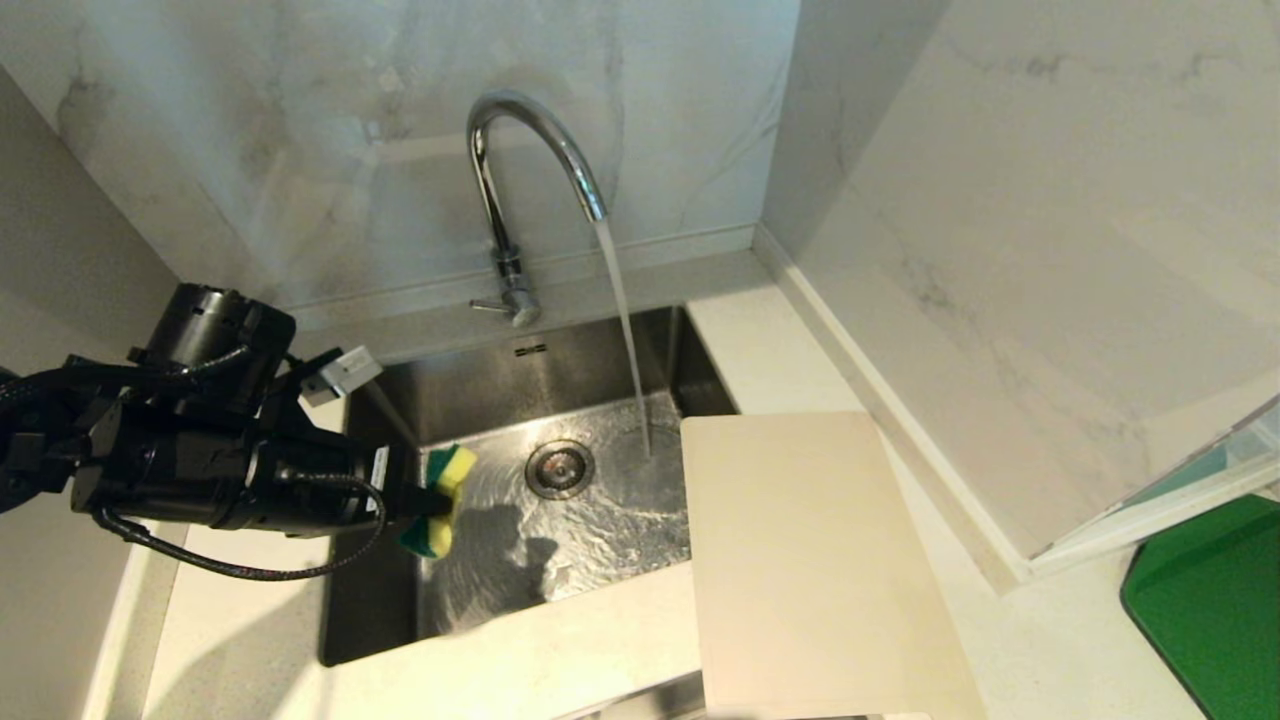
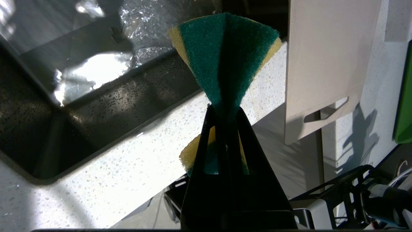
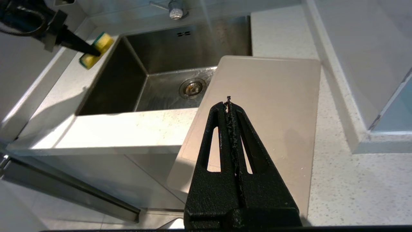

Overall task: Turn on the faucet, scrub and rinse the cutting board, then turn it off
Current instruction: Put down the cleaning cloth

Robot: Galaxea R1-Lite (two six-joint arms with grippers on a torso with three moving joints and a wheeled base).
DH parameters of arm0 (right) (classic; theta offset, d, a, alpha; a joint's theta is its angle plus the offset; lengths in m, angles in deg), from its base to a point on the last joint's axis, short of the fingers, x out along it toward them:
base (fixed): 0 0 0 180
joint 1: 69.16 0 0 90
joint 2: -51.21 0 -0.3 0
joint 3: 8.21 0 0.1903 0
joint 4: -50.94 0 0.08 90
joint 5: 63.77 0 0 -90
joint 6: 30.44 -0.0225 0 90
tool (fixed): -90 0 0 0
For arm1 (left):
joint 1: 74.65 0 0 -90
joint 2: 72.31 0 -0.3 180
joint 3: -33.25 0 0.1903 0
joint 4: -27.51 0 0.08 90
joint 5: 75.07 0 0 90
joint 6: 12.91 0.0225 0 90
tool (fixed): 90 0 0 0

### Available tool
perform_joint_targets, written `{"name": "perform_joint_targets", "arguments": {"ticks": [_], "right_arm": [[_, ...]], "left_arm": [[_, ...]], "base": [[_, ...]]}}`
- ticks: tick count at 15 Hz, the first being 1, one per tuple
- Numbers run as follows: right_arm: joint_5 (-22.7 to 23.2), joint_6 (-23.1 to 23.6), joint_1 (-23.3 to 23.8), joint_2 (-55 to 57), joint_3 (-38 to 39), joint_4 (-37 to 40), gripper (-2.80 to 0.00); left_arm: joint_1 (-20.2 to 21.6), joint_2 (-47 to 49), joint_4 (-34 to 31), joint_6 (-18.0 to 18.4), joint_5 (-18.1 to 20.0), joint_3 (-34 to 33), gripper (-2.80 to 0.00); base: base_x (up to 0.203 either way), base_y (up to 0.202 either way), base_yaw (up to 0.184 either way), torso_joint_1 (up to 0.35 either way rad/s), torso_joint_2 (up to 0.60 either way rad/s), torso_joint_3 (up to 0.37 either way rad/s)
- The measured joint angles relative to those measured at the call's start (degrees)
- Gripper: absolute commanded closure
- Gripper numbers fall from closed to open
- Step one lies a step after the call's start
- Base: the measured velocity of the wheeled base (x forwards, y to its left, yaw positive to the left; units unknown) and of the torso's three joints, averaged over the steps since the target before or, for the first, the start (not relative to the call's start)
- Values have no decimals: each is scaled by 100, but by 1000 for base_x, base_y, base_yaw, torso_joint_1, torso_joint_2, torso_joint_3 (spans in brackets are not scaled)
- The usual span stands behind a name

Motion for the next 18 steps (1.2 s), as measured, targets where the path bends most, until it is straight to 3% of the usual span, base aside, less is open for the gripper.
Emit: {"name": "perform_joint_targets", "arguments": {"ticks": [6, 11, 14, 16, 18], "right_arm": [[458, -353, -122, -68, 199, -10, 0], [374, -335, -355, -1114, 183, 1052, 0], [-561, 271, -383, -1465, 190, 1241, 0], [-1436, 873, -389, -1555, 201, 1396, 0], [-2132, 1164, -389, -1591, 201, 1623, 0]], "left_arm": [[-2, 46, 56, 6, 11, -43, 0], [-24, 57, 165, 9, 13, -116, 0], [-22, 55, 264, 12, -23, -128, 0], [-7, 28, 271, 20, -41, -128, 0], [-2, -24, 276, 23, -55, -127, 0]], "base": [[0, 0, 0, 0, 0, 0], [0, 0, 0, 0, 0, 0], [0, 0, 0, 0, 0, 0], [0, 0, 0, 0, 0, 0], [0, 0, 0, 0, 0, 0]]}}
